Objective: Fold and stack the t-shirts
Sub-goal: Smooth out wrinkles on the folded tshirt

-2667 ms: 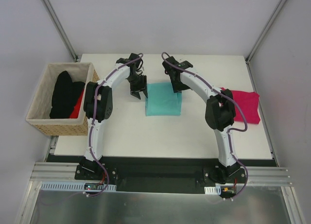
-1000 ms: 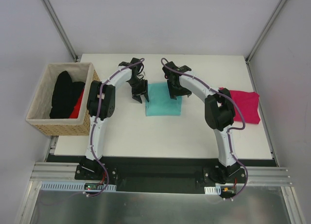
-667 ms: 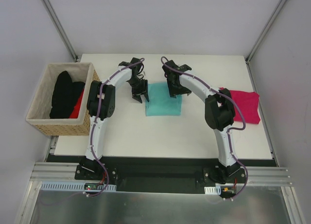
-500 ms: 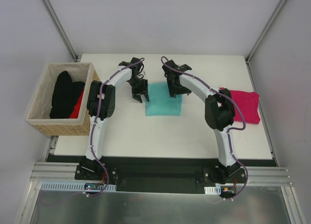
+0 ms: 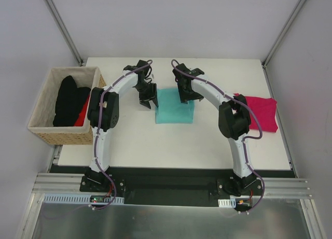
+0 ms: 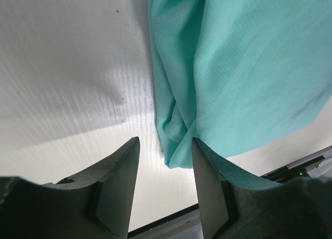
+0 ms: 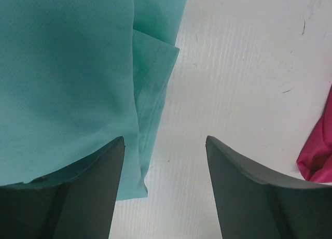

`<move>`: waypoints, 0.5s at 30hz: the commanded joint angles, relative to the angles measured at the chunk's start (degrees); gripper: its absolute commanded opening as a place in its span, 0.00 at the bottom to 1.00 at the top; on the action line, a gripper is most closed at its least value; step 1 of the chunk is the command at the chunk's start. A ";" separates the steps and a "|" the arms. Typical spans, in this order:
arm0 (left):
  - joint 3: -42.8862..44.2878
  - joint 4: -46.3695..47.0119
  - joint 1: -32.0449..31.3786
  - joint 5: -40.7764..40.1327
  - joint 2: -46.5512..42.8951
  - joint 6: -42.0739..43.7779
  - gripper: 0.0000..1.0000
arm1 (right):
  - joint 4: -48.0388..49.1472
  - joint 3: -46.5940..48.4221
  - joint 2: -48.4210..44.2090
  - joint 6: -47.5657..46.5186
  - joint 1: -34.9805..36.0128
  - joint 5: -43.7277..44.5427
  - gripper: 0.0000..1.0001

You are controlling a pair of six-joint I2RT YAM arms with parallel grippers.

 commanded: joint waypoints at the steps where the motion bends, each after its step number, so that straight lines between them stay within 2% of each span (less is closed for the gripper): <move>1: -0.92 1.23 -0.18 -0.33 -5.13 -0.76 0.45 | -1.14 1.85 -1.02 0.45 0.49 0.84 0.67; 15: -0.05 1.41 -0.35 0.46 -4.25 -0.85 0.44 | -1.05 0.79 -1.46 0.63 0.76 1.37 0.67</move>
